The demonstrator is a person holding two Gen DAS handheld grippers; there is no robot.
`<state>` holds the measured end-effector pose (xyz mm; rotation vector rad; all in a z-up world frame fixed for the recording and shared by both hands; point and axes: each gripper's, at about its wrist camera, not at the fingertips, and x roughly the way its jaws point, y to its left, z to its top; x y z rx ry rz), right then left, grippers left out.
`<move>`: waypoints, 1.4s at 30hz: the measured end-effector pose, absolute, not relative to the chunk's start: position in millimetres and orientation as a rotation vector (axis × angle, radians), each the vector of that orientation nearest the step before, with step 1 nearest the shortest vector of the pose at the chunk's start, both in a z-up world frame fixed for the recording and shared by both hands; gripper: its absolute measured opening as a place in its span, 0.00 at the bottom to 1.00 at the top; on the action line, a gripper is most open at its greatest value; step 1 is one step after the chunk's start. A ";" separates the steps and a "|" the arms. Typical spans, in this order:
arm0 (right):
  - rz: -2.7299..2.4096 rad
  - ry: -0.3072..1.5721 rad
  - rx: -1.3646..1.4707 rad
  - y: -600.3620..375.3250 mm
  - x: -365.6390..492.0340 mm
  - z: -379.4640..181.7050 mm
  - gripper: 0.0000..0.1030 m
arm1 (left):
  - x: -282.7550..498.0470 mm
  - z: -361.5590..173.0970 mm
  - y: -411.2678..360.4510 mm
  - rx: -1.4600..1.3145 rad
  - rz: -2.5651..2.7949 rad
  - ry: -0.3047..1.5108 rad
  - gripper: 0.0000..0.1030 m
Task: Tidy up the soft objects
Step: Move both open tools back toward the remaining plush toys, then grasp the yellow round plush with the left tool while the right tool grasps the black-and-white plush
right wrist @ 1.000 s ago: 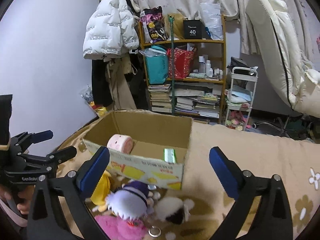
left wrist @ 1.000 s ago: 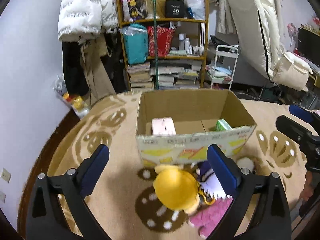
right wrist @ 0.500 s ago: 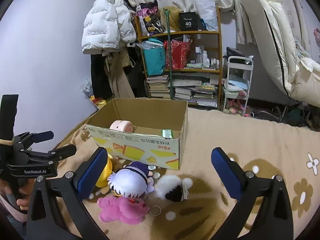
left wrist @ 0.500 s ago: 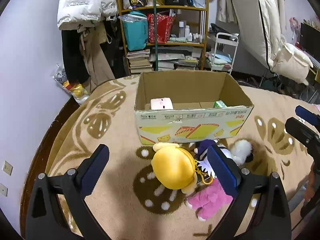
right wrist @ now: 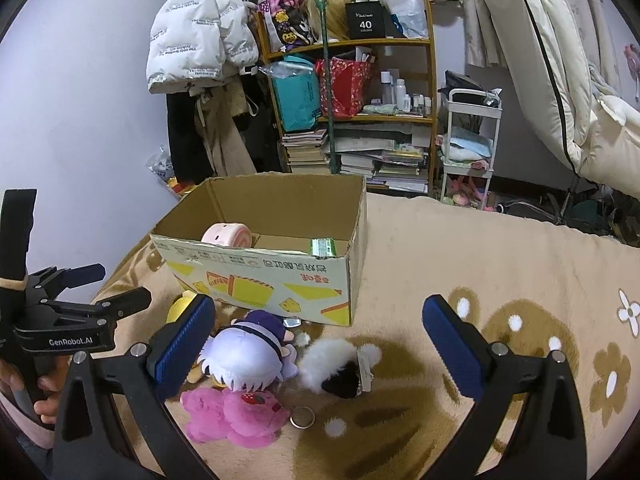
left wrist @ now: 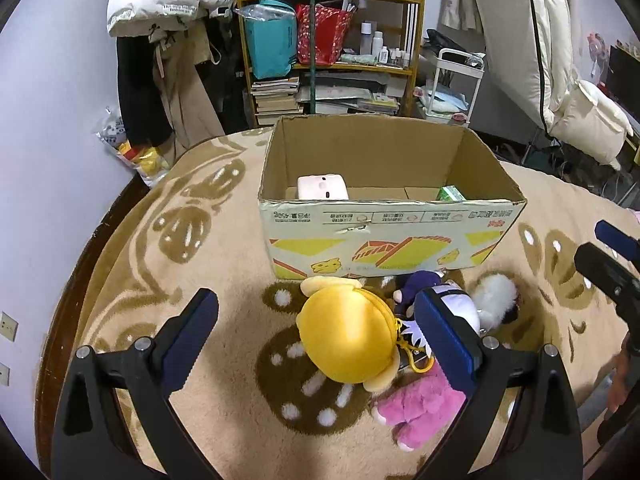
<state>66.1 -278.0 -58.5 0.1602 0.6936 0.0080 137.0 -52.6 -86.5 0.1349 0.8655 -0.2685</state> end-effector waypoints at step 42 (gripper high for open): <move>-0.053 0.994 0.310 -305.8 135.1 -147.5 0.97 | 183.4 -162.3 -82.4 0.164 -0.307 1.085 0.95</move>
